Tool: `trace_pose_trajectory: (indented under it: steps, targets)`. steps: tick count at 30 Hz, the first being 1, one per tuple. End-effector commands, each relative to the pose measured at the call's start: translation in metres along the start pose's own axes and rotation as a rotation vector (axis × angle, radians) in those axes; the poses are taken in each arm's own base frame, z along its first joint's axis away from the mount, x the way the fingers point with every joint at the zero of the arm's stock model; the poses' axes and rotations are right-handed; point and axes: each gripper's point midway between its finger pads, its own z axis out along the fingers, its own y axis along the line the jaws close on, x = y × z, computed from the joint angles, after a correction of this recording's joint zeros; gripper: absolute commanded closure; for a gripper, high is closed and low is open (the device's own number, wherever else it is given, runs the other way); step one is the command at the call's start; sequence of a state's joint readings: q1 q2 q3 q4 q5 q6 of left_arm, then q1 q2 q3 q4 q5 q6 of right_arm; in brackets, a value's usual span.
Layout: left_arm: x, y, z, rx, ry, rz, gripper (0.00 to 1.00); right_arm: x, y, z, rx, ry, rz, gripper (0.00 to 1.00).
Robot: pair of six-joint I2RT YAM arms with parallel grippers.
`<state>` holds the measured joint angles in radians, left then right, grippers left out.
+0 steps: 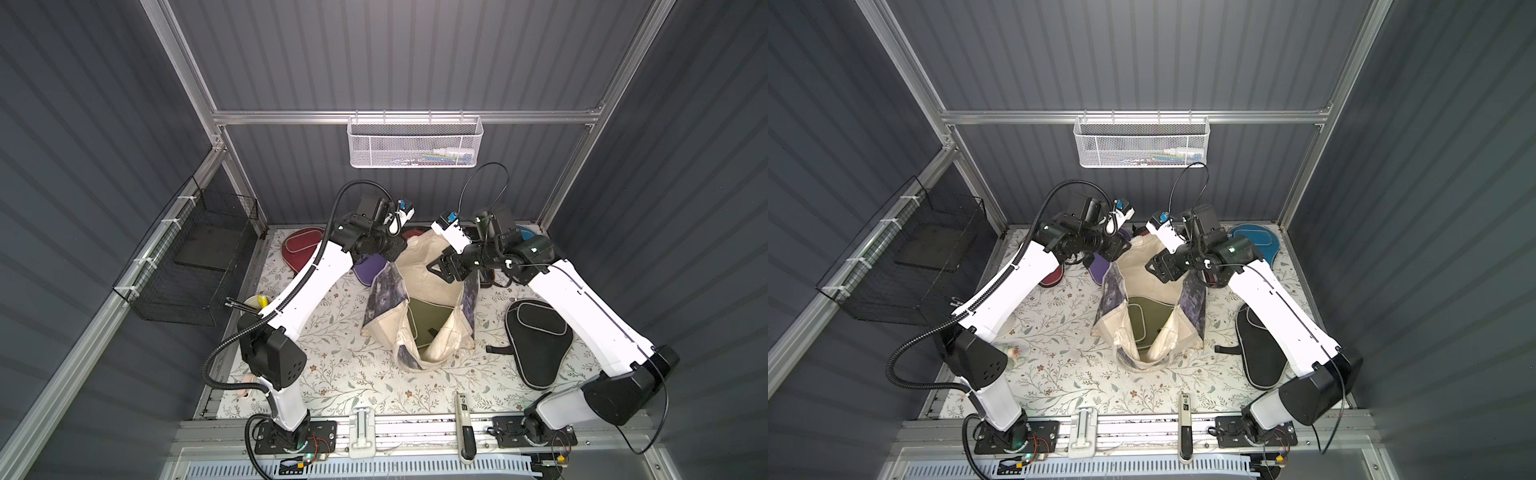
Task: Remove the ping pong set from the canvas bag
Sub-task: Pick up the canvas bag from the center of the board.
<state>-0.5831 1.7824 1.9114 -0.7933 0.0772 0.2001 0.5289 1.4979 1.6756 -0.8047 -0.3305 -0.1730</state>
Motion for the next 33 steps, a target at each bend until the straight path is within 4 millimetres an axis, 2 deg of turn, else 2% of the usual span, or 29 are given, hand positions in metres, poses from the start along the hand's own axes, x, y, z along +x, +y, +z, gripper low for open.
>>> trace_pose_trajectory:
  steps: [1, 2, 5, 8, 10, 15, 20, 25, 29, 33]
  targets:
    - [0.001, -0.001, -0.02, -0.006, 0.016, 0.027, 0.96, -0.007, 0.017, -0.001, -0.093, -0.003, -0.063, 0.26]
    - [0.001, 0.0, -0.022, -0.012, 0.015, 0.03, 1.0, -0.009, 0.022, 0.001, -0.116, -0.005, -0.081, 0.26]
    - [-0.002, -0.001, -0.029, -0.012, 0.001, 0.035, 1.0, -0.005, 0.041, 0.009, -0.176, 0.012, -0.134, 0.25]
    - [-0.013, -0.004, -0.042, 0.003, -0.042, 0.039, 1.0, 0.007, 0.06, 0.023, -0.242, 0.049, -0.171, 0.24]
    - [-0.023, -0.008, -0.053, 0.016, -0.084, 0.041, 1.0, 0.016, 0.066, 0.033, -0.263, 0.074, -0.169, 0.23]
    - [-0.044, -0.019, -0.087, 0.061, -0.189, 0.05, 1.0, 0.048, 0.06, 0.054, -0.242, 0.146, -0.108, 0.22]
    - [-0.053, -0.032, -0.109, 0.12, -0.269, 0.044, 1.0, 0.077, 0.052, 0.07, -0.2, 0.204, -0.032, 0.22]
    - [-0.053, -0.041, -0.12, 0.159, -0.308, 0.038, 1.0, 0.117, 0.037, 0.083, -0.108, 0.285, 0.047, 0.2]
    - [-0.053, -0.046, -0.122, 0.187, -0.323, 0.029, 1.0, 0.142, 0.03, 0.086, -0.048, 0.322, 0.104, 0.18]
    - [-0.053, -0.057, -0.124, 0.256, -0.339, 0.008, 1.0, 0.146, 0.027, 0.089, -0.018, 0.317, 0.154, 0.16]
